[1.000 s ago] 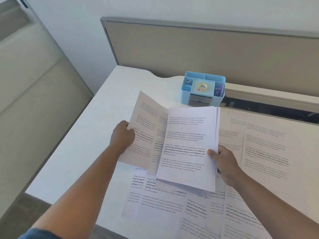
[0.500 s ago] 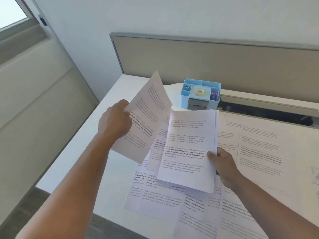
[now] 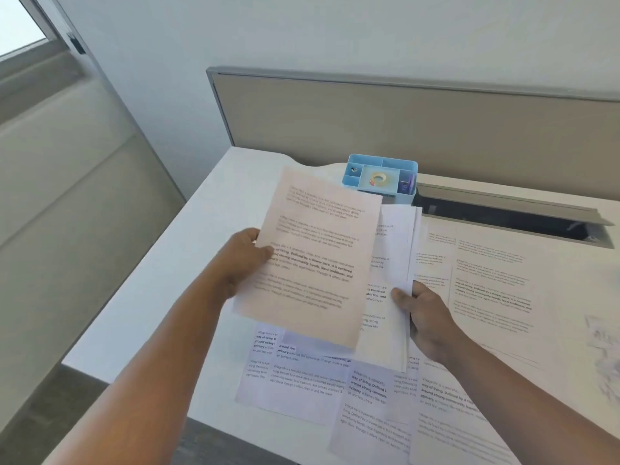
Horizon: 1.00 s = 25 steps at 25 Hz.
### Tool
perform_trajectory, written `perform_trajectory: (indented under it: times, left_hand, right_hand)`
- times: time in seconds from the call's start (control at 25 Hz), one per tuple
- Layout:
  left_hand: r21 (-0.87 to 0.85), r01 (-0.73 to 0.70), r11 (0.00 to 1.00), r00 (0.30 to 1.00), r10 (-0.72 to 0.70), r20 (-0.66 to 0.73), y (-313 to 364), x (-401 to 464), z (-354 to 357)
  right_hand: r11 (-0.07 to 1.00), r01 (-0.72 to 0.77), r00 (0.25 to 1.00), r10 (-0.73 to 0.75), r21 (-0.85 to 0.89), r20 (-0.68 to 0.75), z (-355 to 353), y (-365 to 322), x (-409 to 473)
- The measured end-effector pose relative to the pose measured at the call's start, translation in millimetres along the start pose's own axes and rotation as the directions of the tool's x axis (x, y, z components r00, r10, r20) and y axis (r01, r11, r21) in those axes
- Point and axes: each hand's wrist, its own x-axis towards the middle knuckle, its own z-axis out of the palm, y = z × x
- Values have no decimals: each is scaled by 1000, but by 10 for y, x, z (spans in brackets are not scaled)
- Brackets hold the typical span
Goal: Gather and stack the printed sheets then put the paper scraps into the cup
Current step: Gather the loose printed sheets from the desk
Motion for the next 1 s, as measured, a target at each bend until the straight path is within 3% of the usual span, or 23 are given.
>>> perform_trajectory:
  times: [0.24,0.36,0.52,1.0]
  left_hand:
    - [-179,179,967,971,-145,189,-329,-71,458]
    - [-243,197,950,972,-156,175,-436,-44,522]
    - [-195,176,965,977,-148,151,-569,2,589]
    - [-362,283,888,945,-195,261,-822,25,792]
  right_hand:
    - [999,28,998,-30,38,47,17,-107,-130]
    - [999,17,996,-20,41,86,-8,-104,-188]
    - [998,-34,993,28,55,117,-58,-61,-246]
    - [988,-88,978,61,128,201,-91,-139,-373]
